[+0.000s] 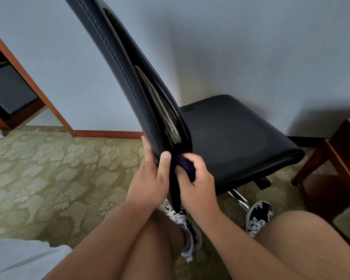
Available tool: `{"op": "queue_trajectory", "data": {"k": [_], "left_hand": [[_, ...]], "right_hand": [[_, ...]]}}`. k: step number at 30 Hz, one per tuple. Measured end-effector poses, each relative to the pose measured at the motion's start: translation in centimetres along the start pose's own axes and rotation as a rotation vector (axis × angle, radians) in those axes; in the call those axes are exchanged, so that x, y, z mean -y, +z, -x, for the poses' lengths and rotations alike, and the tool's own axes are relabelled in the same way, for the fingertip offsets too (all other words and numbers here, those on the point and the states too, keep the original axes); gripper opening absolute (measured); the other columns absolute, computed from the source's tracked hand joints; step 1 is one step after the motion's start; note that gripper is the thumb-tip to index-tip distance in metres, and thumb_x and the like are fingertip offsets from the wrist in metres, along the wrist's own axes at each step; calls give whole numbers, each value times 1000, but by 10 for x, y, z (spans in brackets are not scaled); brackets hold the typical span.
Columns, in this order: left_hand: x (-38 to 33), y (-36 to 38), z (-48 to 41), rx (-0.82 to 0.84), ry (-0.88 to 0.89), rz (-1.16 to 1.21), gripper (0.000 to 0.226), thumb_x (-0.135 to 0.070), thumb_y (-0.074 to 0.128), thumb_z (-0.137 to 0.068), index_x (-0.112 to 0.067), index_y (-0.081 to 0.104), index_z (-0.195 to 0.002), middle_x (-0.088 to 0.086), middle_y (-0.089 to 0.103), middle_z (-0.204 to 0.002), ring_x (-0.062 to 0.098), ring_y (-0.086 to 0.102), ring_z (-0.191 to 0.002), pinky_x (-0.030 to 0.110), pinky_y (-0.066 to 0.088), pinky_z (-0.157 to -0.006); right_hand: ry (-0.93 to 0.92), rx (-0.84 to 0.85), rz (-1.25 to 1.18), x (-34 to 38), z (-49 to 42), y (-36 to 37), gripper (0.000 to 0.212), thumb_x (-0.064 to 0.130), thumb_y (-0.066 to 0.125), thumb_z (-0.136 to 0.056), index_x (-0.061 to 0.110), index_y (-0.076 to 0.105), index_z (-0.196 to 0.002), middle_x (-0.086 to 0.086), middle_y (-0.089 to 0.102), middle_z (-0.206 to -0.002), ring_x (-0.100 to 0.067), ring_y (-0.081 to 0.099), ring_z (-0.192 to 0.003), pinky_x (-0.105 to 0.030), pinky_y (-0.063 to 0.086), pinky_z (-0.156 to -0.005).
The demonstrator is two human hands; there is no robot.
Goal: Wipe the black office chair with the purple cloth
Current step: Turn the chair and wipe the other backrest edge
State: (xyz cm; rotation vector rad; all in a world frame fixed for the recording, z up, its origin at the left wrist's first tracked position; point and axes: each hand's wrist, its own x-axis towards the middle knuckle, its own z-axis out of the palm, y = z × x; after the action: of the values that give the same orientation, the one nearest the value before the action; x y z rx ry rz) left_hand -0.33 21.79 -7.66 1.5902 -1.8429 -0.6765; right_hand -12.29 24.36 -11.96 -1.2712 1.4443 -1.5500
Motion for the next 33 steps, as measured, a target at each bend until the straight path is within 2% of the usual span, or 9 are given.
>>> {"op": "queue_trajectory", "data": {"k": [3, 6, 8, 14, 18, 24, 26, 29, 33], "left_hand": [[-1, 1, 0, -7, 15, 23, 86, -82, 16, -84, -41, -1, -157, -2, 62, -134, 24, 60, -121, 48, 45, -102], [-1, 2, 0, -5, 23, 32, 91, -82, 16, -83, -33, 4, -158, -6, 64, -129, 21, 61, -119, 46, 47, -99], [-2, 2, 1, 1, 25, 42, 91, -82, 17, -83, -32, 6, -158, -8, 63, -130, 18, 62, -118, 45, 47, -99], [-4, 1, 2, 16, 28, 29, 82, -72, 20, -89, -38, -7, -158, -8, 62, -132, 17, 61, -118, 36, 45, -97], [-3, 0, 1, 15, 26, 36, 84, -74, 20, -88, -34, -2, -159, -11, 63, -130, 14, 61, -118, 37, 46, -96], [2, 1, -1, 16, 39, 52, 83, -79, 18, -87, -41, -3, -157, -8, 58, -140, 17, 58, -125, 45, 45, -104], [3, 2, -1, 16, 40, 60, 85, -81, 16, -84, -42, -2, -158, -6, 58, -141, 18, 58, -125, 46, 44, -104], [4, 2, -1, 22, 36, 77, 84, -81, 14, -85, -41, 0, -158, -6, 56, -143, 18, 56, -127, 47, 44, -105], [2, 2, 0, 21, 22, 87, 86, -81, 13, -84, -39, 5, -158, -6, 57, -141, 18, 56, -127, 45, 43, -104]], "right_hand": [[-87, -33, -51, 16, -4, -1, 34, 20, 68, -94, 29, 53, -124, 16, 65, -109, 0, 63, -101, -10, 46, -82], [-102, 7, -21, 14, -7, -2, 37, 24, 65, -96, 23, 52, -130, 17, 63, -111, 2, 61, -103, -7, 44, -82], [-98, 28, 15, 9, -7, 0, 32, 30, 62, -98, 28, 51, -128, 18, 62, -111, 2, 60, -103, -6, 43, -83], [-12, 52, 100, -12, -7, 0, 19, 26, 57, -99, 31, 61, -116, 17, 68, -103, -3, 63, -98, -27, 53, -85], [81, 25, 84, -18, -4, 0, 16, 23, 59, -96, 31, 66, -109, 14, 71, -94, -4, 66, -91, -35, 57, -81], [-15, -51, -40, 24, -16, 3, 10, 23, 65, -94, 25, 63, -104, 12, 67, -87, -2, 63, -85, -10, 45, -71], [-50, -19, -75, 40, -18, 0, 11, 26, 63, -94, 26, 60, -104, 11, 66, -91, -3, 61, -88, -9, 44, -71], [-80, 26, -49, 47, -20, -1, 9, 38, 59, -91, 35, 57, -100, 11, 65, -94, -4, 61, -90, -13, 47, -73], [-122, -3, 125, 32, -20, 2, 4, 40, 58, -96, 38, 55, -98, 13, 64, -91, -6, 62, -87, -31, 53, -74]]}}
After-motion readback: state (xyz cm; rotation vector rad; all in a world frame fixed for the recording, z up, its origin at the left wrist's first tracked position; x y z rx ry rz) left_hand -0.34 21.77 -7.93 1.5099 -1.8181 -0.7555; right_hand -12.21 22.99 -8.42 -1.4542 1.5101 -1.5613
